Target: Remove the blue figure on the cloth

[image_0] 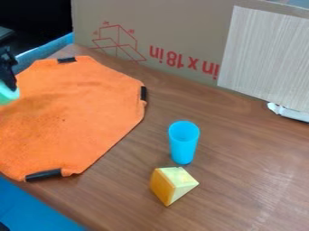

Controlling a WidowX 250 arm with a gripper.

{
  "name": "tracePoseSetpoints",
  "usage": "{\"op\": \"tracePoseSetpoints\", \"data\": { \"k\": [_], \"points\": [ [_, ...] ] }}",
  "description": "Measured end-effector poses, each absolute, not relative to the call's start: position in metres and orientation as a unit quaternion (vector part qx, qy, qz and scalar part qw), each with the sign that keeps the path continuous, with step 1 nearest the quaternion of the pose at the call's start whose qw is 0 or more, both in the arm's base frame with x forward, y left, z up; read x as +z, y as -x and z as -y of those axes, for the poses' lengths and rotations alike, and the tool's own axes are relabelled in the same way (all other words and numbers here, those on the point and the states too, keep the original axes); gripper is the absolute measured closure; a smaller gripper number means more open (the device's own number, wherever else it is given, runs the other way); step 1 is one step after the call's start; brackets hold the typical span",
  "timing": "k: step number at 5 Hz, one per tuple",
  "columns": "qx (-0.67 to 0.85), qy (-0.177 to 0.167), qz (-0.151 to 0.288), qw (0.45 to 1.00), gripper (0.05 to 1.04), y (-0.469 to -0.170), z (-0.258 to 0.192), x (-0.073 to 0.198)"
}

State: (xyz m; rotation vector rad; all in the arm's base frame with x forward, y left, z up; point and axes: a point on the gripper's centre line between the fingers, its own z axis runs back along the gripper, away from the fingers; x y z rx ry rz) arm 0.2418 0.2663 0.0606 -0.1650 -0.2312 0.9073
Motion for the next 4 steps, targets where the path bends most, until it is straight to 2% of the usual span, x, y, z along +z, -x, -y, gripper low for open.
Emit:
{"op": "tracePoseSetpoints", "data": {
  "k": [1, 2, 3, 4],
  "points": [
    [0.405, 0.09, 0.13, 0.9, 0.415, -0.256, -0.249, 0.077],
    [0.358, 0.078, 0.152, 0.918, 0.415, -0.274, -0.209, 0.093],
    [0.321, 0.05, 0.165, 0.931, 0.415, -0.287, -0.175, 0.095],
    [0.298, 0.047, 0.165, 0.939, 0.415, -0.304, -0.148, 0.095]
  ]
}}
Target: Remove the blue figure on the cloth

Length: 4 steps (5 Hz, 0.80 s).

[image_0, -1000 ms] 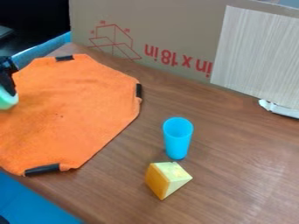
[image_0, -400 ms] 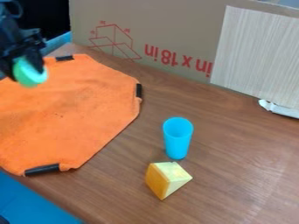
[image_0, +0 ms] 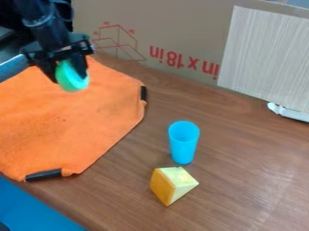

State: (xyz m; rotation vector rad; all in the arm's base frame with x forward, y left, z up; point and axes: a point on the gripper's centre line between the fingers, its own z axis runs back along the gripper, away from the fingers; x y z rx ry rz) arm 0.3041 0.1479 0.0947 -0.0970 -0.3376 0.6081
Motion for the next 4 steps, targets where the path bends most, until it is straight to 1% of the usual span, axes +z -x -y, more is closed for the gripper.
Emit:
{"op": "tracePoseSetpoints", "data": {
  "k": [1, 3, 4],
  "points": [
    [0.289, 0.036, 0.163, 0.943, 0.415, -0.325, -0.125, 0.085],
    [0.276, 0.022, 0.145, 0.95, 0.415, -0.386, -0.097, 0.061],
    [0.256, 0.039, 0.132, 0.957, 0.415, -0.411, -0.08, 0.048]
  ]
}}
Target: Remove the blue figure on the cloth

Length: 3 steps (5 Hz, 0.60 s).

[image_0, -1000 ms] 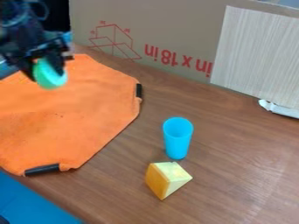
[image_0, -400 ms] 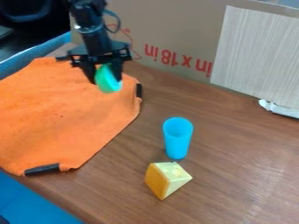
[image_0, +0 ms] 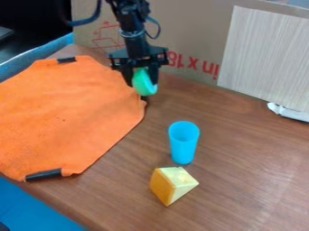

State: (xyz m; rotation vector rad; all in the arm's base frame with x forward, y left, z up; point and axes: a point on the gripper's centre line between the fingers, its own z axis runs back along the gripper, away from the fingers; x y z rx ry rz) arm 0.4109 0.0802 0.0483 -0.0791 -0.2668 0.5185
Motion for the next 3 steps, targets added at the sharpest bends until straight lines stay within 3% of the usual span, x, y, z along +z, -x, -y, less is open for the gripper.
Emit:
{"op": "tracePoseSetpoints", "data": {
  "k": [1, 2, 3],
  "points": [
    [0.227, 0.054, 0.128, 0.964, 0.415, -0.434, -0.062, 0.037],
    [0.195, 0.074, 0.132, 0.969, 0.415, -0.439, -0.043, 0.034],
    [0.182, 0.073, 0.14, 0.971, 0.37, -0.442, -0.03, 0.033]
  ]
}}
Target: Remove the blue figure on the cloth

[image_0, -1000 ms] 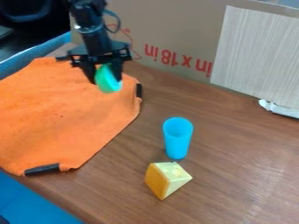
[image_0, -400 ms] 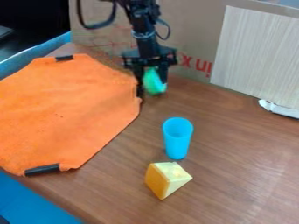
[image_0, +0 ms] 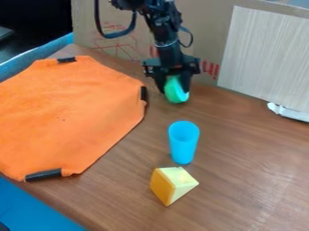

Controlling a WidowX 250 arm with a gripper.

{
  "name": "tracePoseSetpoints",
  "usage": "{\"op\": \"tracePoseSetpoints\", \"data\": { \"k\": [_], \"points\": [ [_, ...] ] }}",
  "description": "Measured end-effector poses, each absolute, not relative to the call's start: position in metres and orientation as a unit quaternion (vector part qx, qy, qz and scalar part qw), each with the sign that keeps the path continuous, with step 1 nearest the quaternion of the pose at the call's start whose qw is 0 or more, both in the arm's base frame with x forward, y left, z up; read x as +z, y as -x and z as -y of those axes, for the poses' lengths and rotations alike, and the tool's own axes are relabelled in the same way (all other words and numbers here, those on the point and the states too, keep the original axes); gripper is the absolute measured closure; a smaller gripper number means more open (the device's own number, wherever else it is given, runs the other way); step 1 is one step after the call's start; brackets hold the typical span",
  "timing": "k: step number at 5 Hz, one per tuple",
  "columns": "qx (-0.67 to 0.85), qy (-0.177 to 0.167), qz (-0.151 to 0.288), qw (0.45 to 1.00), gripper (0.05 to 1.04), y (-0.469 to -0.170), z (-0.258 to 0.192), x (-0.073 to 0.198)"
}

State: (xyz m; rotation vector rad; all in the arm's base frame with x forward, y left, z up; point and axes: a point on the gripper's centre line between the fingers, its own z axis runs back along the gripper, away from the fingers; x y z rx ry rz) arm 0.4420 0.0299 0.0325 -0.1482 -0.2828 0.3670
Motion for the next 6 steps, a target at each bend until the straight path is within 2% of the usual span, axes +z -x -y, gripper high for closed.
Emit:
{"op": "tracePoseSetpoints", "data": {
  "k": [1, 2, 3, 5, 6],
  "points": [
    [0.189, 0.069, 0.136, 0.97, 0.114, -0.441, -0.029, 0.031],
    [0.193, 0.067, 0.128, 0.97, 0.081, -0.43, -0.033, 0.027],
    [0.205, 0.077, 0.143, 0.965, 0.084, -0.417, -0.05, 0.048],
    [0.225, 0.127, 0.181, 0.949, 0.084, -0.38, -0.101, 0.111],
    [0.238, 0.119, 0.189, 0.945, 0.084, -0.349, -0.128, 0.139]
  ]
}}
